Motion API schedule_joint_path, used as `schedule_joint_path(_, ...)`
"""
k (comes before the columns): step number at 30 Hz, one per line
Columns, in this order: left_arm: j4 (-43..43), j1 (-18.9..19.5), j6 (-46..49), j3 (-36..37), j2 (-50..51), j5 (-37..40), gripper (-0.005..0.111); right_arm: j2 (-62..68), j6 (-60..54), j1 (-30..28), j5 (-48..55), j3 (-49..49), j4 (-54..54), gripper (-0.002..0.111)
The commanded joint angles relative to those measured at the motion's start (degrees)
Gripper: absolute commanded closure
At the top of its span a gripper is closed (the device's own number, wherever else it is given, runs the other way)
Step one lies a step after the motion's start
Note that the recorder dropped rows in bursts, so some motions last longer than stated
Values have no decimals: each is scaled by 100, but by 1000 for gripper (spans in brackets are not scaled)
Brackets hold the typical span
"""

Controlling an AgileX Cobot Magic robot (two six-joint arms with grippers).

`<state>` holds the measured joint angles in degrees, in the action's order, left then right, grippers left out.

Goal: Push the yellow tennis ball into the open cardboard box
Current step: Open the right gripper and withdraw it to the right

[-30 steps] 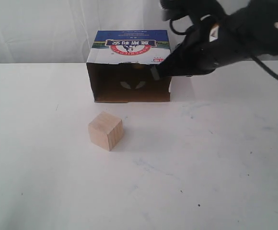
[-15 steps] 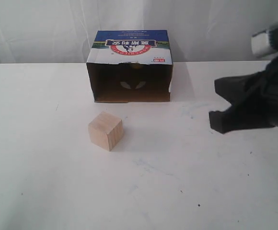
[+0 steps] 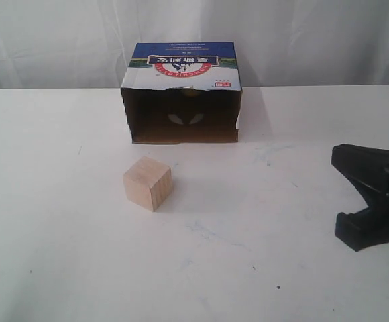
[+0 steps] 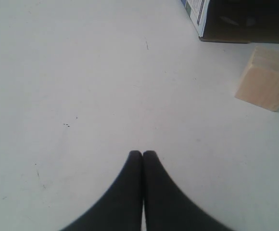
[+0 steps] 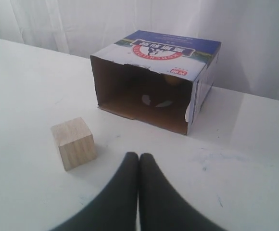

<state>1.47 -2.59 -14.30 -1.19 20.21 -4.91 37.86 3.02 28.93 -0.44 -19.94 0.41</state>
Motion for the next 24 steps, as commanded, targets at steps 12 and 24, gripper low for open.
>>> schedule_joint_path(12,15,-38,-30,48,7,15,107,-871,71,-23,560,393,23,108)
schedule_joint_path(24,25,-38,-30,48,7,17,107,-1205,71,-23,513,540,2,108)
